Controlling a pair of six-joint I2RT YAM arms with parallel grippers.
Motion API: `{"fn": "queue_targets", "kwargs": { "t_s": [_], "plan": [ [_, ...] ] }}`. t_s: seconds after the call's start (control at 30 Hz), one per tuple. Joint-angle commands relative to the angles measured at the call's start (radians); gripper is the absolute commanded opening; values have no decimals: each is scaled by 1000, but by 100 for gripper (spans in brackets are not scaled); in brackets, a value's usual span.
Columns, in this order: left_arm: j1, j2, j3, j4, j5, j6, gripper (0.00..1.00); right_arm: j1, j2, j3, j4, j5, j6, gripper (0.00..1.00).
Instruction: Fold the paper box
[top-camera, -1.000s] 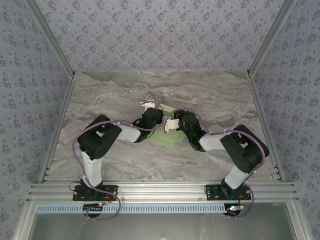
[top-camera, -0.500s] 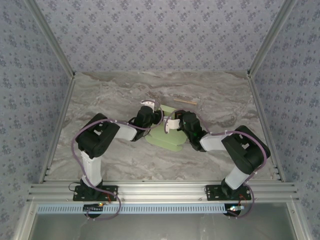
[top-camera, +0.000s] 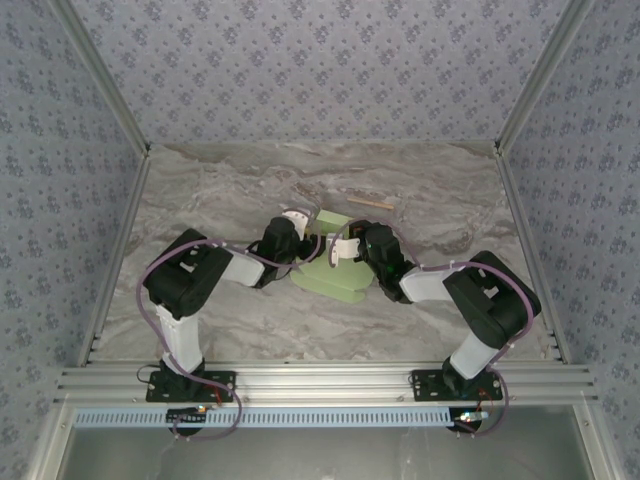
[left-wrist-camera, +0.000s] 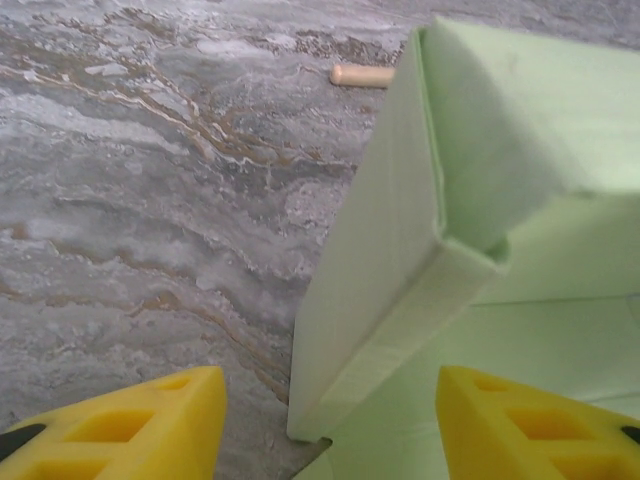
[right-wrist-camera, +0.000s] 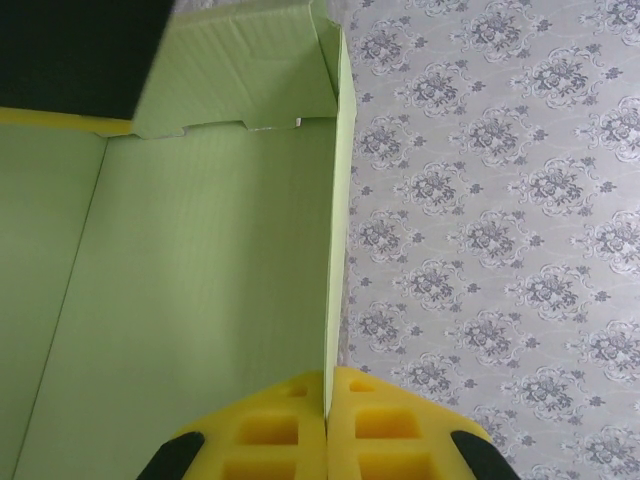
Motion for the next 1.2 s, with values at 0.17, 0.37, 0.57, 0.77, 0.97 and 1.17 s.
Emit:
{"fn": "queue_targets", "kwargs": {
  "t_s": [0.17,0.37,0.57,0.77,0.97,1.17],
  "plan": [
    [41,-7,21,17,73,29,49,1,-1,6,-77,-22,2,0],
    [45,23,69,5,61,18,43,1,0,6,-77,-19,2,0],
    [45,46,103,0,41,1,39,1,-2,6,-82,-18,2,0],
    [43,56,109,10,12,-24,31,3,2,7,-83,-17,3,0],
    [40,59,102,28,-44,-67,24,5,1,6,-85,-15,4,0],
    [36,33,97,5,-83,-108,20,6,0,6,-85,-13,4,0]
  ]
}}
